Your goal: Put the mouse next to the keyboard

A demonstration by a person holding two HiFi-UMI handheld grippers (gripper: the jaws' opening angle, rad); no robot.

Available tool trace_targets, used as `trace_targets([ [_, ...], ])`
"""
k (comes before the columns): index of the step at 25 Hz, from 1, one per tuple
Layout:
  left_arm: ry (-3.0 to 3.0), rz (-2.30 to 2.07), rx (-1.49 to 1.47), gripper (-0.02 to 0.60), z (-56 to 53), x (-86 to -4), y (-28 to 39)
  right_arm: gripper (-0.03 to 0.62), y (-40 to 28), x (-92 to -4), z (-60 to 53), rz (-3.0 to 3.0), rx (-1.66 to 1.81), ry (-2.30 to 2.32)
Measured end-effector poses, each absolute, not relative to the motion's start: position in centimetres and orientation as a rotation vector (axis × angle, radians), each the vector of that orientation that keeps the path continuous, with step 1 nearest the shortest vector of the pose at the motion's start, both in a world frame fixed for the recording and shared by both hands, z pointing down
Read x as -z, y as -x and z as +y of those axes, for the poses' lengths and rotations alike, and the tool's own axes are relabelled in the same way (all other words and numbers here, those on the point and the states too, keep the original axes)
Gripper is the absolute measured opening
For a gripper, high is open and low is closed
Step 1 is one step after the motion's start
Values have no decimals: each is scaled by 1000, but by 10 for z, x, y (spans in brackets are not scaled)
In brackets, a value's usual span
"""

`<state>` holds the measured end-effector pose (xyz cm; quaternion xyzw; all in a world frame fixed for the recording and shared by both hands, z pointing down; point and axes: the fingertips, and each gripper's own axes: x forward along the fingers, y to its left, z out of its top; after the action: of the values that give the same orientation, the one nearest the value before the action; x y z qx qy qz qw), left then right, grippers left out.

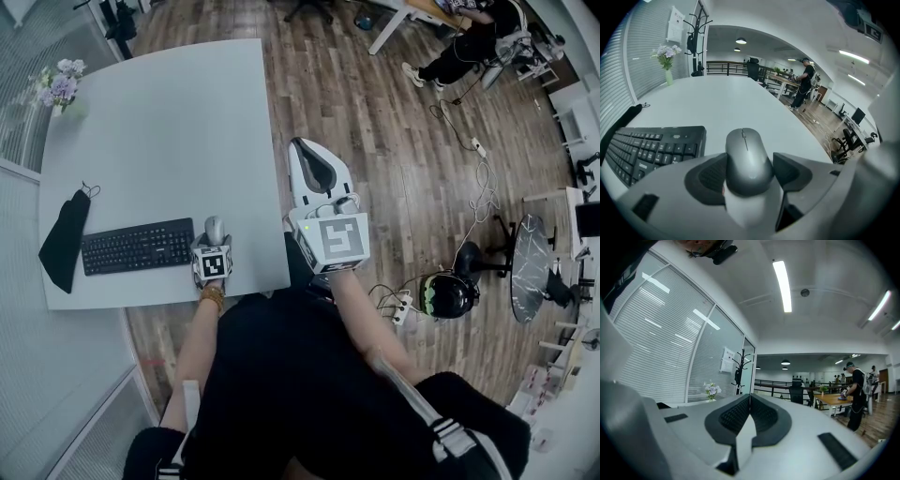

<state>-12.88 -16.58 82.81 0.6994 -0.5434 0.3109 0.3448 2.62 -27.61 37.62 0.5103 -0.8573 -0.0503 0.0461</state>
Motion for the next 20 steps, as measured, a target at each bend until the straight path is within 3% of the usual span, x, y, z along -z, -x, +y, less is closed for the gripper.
trace_targets([
  [4, -1834, -1401, -821, 330, -165, -825, 123, 0, -24, -374, -276, -2625, 161, -1548],
  [20, -1925, -1572, -647, 330, -203, -748, 138, 0, -20, -367, -272, -2649, 177, -1548],
])
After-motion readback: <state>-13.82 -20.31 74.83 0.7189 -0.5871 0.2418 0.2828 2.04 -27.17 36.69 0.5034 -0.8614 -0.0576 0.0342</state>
